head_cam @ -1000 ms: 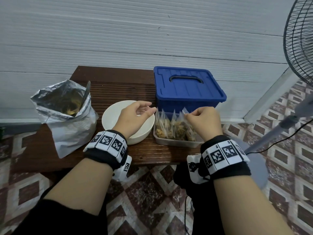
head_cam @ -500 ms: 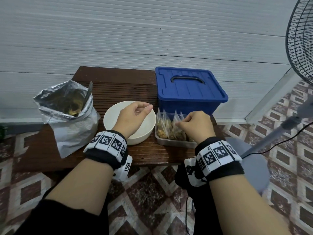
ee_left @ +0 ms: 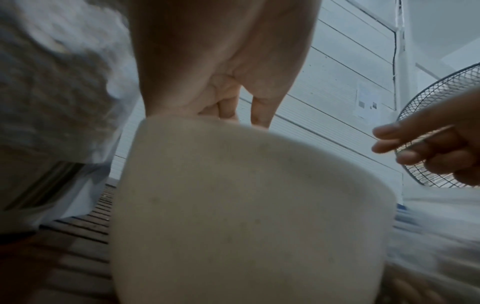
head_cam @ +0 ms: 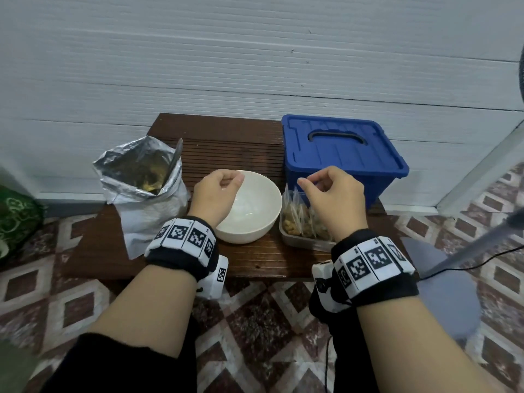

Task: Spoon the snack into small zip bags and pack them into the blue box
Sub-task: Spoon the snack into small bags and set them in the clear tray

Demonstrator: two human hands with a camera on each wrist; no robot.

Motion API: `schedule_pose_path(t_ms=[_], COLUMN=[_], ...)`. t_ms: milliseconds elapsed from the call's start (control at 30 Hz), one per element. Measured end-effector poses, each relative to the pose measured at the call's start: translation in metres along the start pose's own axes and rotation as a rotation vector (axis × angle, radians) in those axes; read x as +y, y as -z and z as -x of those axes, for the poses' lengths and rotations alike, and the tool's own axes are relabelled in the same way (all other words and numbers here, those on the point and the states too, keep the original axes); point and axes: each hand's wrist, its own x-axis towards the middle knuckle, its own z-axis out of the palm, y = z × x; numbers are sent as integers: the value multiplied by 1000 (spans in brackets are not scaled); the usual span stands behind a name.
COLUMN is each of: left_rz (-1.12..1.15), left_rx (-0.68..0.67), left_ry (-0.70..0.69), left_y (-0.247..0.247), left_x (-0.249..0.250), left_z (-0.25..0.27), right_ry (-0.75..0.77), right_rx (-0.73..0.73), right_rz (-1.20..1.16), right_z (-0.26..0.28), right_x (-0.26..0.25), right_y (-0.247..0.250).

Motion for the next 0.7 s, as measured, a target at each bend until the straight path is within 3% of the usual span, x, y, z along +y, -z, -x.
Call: schedule_pose_path(t_ms=[100,200,333,533,700], left_rz=[-46,-47,64,302,314], left_rx=[35,49,139,280,540], left_ry=[-47,-182,-313,-339,-345], left_y=[6,16,40,82,114], left_x=[3,12,25,37,31], left_z=[4,11,21,40,35], right_ry=[35,52,51,54,54], right_rx=[-53,-119,-196,-277,-390], right_rz=[-35,-87,-164,-173,3], right_z=[3,2,0,-2,-2], right_x=[-8,-17,-35,-51,-45], right_y=[-12,-26,-43,-70,-83])
